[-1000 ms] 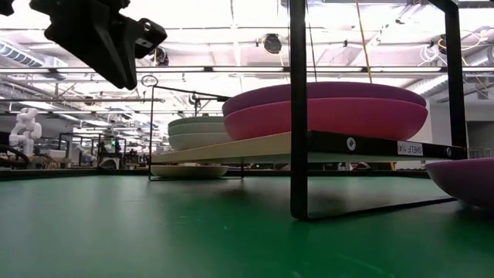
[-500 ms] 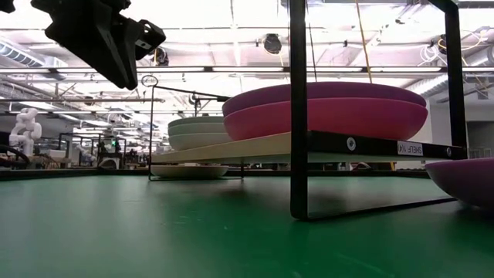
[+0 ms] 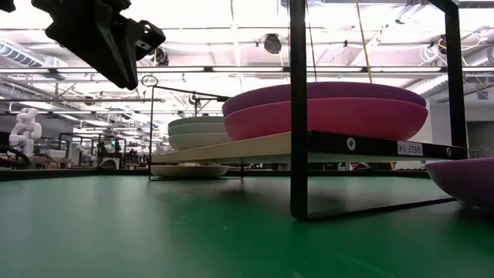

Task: Place and stack plates onto a shelf
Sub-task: Stack the violet plate on top of the violet plate on the shelf

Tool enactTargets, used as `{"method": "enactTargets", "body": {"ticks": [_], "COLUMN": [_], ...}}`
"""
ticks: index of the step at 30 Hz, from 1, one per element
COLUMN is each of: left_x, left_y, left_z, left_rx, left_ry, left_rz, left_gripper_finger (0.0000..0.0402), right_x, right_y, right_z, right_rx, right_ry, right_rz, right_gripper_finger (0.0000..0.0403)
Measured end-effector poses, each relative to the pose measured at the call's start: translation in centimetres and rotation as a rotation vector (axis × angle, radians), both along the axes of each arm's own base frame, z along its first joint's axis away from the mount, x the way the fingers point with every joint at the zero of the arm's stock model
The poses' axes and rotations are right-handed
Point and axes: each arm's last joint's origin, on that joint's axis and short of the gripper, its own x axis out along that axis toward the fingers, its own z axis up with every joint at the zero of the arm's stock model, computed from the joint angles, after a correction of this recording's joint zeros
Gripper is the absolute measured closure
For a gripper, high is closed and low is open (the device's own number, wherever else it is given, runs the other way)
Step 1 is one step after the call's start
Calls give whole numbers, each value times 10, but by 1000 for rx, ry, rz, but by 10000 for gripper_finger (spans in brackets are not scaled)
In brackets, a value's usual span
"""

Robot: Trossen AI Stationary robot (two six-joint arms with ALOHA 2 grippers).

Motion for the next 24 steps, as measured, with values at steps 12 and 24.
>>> {"method": "enactTargets", "body": {"ticks": [12,24], "left_x": [1,1], "left_y": [0,0], "left_z": [0,0], "left_rx": [-1,-4], "left_ry": [-5,-11], "left_rz": [-1,-1], "left_gripper_finger": [343,344], "right_x": [1,-2], "right_y": [10,11], "right_z": [-18,-26], "right_rx": [-30,-76], "right_ry": [-7,16], "right_rz": [16,41], "right_gripper_finger": [289,326]}}
